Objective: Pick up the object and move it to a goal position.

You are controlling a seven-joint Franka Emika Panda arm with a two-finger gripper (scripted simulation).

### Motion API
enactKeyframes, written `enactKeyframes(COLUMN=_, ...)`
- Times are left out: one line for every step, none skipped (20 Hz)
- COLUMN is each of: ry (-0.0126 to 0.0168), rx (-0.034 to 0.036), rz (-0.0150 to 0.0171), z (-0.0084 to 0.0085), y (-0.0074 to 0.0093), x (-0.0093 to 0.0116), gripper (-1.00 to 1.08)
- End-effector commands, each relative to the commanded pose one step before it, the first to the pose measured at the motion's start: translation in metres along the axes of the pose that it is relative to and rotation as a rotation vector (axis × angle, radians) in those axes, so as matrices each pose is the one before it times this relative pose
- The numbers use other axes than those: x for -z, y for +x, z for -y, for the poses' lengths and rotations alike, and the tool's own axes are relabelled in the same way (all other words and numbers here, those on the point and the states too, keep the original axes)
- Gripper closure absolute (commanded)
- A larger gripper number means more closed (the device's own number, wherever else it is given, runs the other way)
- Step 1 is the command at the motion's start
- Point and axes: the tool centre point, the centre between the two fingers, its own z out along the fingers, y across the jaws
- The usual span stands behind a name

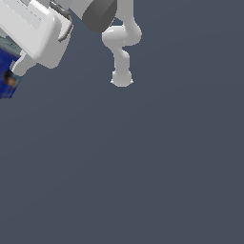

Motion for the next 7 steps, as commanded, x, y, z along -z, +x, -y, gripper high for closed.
enactKeyframes(ry=-0.00979, rx=-0.01601, rz=-0.01534, z=-0.00431, y=0.0063, x=0.00731, gripper=1.08)
enactKeyframes(ry=-0.00306, rx=-0.00362, rz=-0.00319, z=-0.00098, y=0.00118, x=0.00163, gripper=1.08)
enactKeyframes(ry=-0.00252, rx=-0.00296, rz=-0.00261, z=-0.0008, y=0.00097, x=0.00135, gripper=1.08)
enactKeyframes(ry=-0.00197, rx=-0.00231, rz=-0.00203, z=-0.00062, y=0.00076, x=0.00106, gripper=1.08)
enactKeyframes(ry=-0.00142, rx=-0.00166, rz=-0.00146, z=-0.00045, y=0.00054, x=0.00077, gripper=1.08)
enactKeyframes(ry=-0.00084, rx=-0.00097, rz=-0.00086, z=-0.00025, y=0.00032, x=0.00045, gripper=1.08)
enactKeyframes(ry=-0.00026, rx=-0.00031, rz=-0.00027, z=-0.00007, y=0.0001, x=0.00014, gripper=1.08)
